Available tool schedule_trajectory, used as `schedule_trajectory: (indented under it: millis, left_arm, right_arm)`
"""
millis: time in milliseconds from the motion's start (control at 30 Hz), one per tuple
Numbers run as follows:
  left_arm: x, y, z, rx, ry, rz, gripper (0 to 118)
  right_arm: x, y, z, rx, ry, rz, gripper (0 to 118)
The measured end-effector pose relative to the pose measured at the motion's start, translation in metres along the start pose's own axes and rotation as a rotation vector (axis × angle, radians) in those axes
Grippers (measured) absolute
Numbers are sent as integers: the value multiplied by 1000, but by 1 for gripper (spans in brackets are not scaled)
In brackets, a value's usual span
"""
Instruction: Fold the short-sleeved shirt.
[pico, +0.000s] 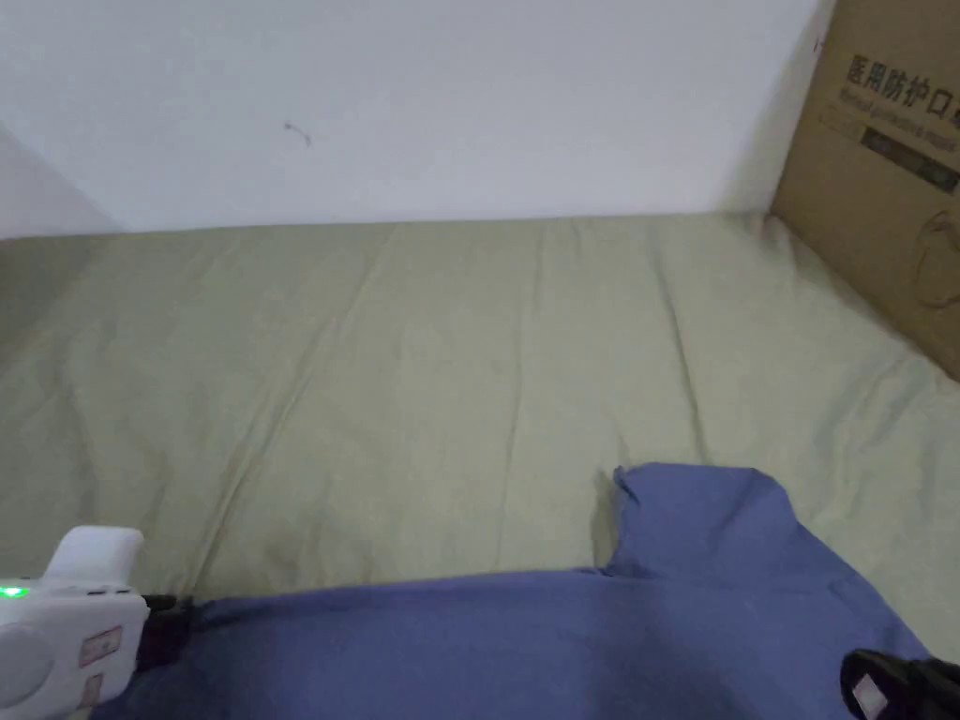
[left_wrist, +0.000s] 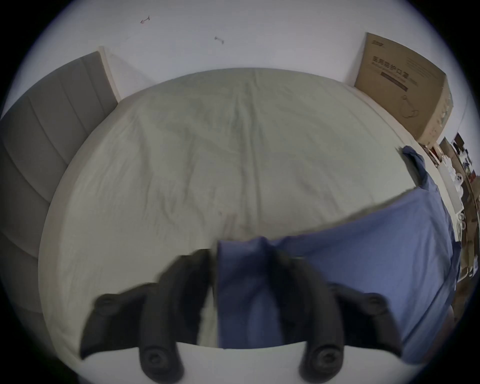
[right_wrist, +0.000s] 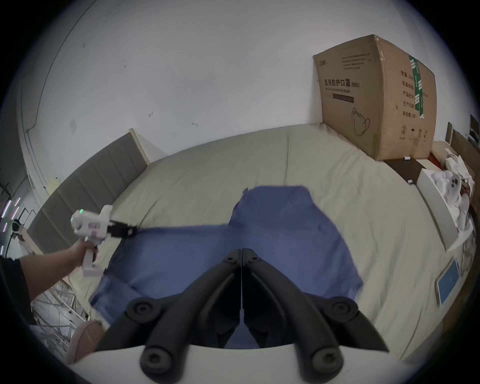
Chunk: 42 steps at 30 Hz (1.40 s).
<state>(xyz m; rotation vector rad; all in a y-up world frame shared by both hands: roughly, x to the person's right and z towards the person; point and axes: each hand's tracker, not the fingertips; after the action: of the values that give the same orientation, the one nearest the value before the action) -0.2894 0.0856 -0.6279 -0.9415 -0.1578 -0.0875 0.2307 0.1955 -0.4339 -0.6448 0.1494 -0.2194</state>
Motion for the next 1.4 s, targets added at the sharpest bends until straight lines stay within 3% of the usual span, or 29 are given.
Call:
schedule_trajectory:
  millis: [67,100,133,167,200,267,333,400,467,567,600,633,700,733,800,900,967,1067,1167,1267,1400]
  left_arm:
    - [-3,3,6,-2,-13,3,4]
    - [-3,5,6,-7,-86,34,4]
    - [-2,8,10,-1,-48,23,4]
    - [-2,11,15,8,-39,22,4]
    - [-3,14,21,19,-57,33,4]
    - [-2,20,36,45,-77,41,4]
    - [-1,25,48,61,-75,24,4]
    - [2,26,56,62,-76,12,4]
    - [2,26,60,61,-78,7,4]
    - [2,25,61,52,-80,8,4]
    - [2,24,59,41,-83,9,4]
    - [7,22,60,31,-77,3,4]
    - [9,19,58,18,-72,-6,4]
    - [9,17,57,15,-73,-4,4]
    - [9,14,59,10,-85,20,4]
    - [7,9,67,24,-91,76,4]
    - [4,9,77,66,-86,117,4]
    - [-5,16,96,166,-72,193,4]
    - [-3,25,117,287,-66,152,4]
    - [4,31,130,284,-59,112,4]
    - [4,9,144,244,-98,84,4]
  right_arm:
    - [18,27,-25,16,-6,1,1]
    - [28,42,-41,22,-16,1,14]
    - [40,59,-60,23,-42,-10,49]
    - [53,74,-81,-17,-54,-38,105]
    - [67,89,-104,-69,-65,-65,117]
    - [93,107,-155,-235,-99,-141,117]
    - [107,116,-196,-266,-144,-196,117]
    - [120,111,-223,-366,-216,-202,117]
    - [127,100,-247,-491,-287,-167,115]
    - [137,79,-262,-577,-376,-84,101]
    - [131,82,-251,-479,-336,-59,93]
    - [129,85,-248,-501,-335,-72,83]
    - [125,87,-242,-519,-306,-52,36]
    - [121,88,-237,-525,-281,-17,1]
    - [112,88,-220,-504,-198,-27,1]
    - [98,89,-185,-320,-244,-28,1]
    - [96,98,-163,-211,-221,-35,1]
    - [80,112,-130,-101,-295,-24,1]
    - [65,120,-99,8,-295,-49,1]
    - [61,126,-77,48,-289,-41,1]
    - [63,93,-31,4,-241,-100,1]
